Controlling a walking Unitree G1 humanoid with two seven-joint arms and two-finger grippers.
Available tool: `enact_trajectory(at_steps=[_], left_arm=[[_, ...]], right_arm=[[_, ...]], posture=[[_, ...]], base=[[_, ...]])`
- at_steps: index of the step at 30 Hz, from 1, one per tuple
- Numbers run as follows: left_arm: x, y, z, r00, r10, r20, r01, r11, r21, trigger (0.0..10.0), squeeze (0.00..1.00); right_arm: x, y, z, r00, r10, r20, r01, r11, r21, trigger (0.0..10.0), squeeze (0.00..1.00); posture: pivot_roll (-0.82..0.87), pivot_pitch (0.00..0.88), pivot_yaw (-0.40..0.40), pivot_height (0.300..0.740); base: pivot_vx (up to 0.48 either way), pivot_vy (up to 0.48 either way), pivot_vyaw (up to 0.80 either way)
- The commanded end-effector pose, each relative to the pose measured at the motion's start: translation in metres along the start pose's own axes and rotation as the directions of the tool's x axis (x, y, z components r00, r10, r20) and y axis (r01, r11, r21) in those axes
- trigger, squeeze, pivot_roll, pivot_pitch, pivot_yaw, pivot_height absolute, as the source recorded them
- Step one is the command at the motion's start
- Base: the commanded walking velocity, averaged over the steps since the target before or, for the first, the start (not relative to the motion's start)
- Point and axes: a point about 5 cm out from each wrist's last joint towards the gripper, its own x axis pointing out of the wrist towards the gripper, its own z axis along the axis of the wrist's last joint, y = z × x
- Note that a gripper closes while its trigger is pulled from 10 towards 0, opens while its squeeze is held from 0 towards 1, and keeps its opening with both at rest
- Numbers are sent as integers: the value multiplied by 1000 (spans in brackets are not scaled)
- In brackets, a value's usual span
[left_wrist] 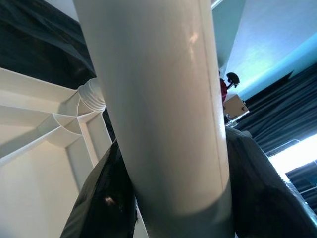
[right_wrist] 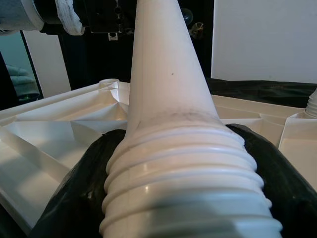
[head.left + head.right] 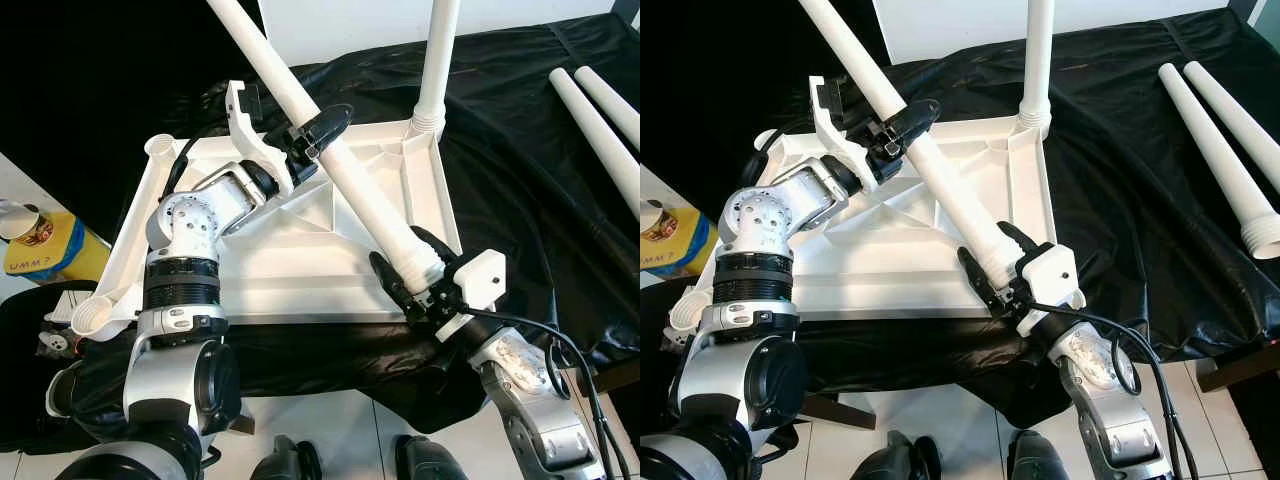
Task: Building children table
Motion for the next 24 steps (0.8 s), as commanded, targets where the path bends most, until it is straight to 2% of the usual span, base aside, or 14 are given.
enact_trajectory(at_steps=[1,2,4,8,9,10,11,13,14,17,18,19,24], left_arm=[[-3,3,8,999,34,9,-34,999,33,0,0],[-3,3,8,999,34,9,-34,999,33,0,0],[-4,3,9,999,38,11,-39,999,35,0,0],[-4,6,10,998,59,10,-60,997,47,0,0],[-4,7,10,998,67,7,-68,996,53,1412,0],[-4,7,10,998,67,7,-68,996,53,1412,0],[-5,7,10,997,73,5,-73,996,59,7922,0],[-5,8,11,997,76,3,-76,995,63,7922,0],[-5,9,13,996,86,8,-86,992,88,10000,0],[-5,8,17,996,86,26,-88,987,132,10000,0],[-4,6,18,996,83,30,-86,984,155,10000,0],[-4,4,19,996,77,36,-82,981,173,10000,0],[-1,-3,20,997,63,41,-71,971,228,10000,0]], right_arm=[[2,4,0,1000,13,10,-13,1000,17,10000,0],[2,4,0,1000,13,10,-13,1000,17,10000,0],[1,4,0,1000,14,10,-15,1000,27,10000,1000],[-1,3,0,1000,12,7,-12,999,43,10000,1000],[-2,3,0,1000,10,6,-11,999,43,10000,1000],[-2,3,0,1000,10,6,-11,999,43,10000,1000],[-2,2,0,1000,9,4,-9,999,43,10000,1000],[-3,2,0,1000,8,2,-8,999,43,10000,1000],[-4,-1,-1,1000,-5,-4,5,999,43,10000,1000],[-6,-6,-3,998,-48,-37,49,998,37,10000,1000],[-5,-6,-4,997,-53,-51,55,998,38,10000,247],[-4,-6,-5,997,-55,-62,57,997,46,10000,0],[2,-4,-5,995,-52,-83,59,995,79,10000,0]], posture=[[-173,159,111,740],[-173,159,111,740],[-173,162,109,740],[-174,162,110,740],[-177,163,109,740],[-177,163,109,740],[-177,163,109,740],[-177,163,109,740],[-178,163,108,740],[-182,160,106,740],[-182,158,104,740],[-181,157,103,740],[-179,153,99,740]], base=[[0,0,0],[0,0,0],[0,0,0],[0,0,0],[0,0,0],[0,0,0],[0,0,0],[0,0,0],[0,0,0],[0,0,0],[0,0,0],[0,0,0],[0,0,0]])
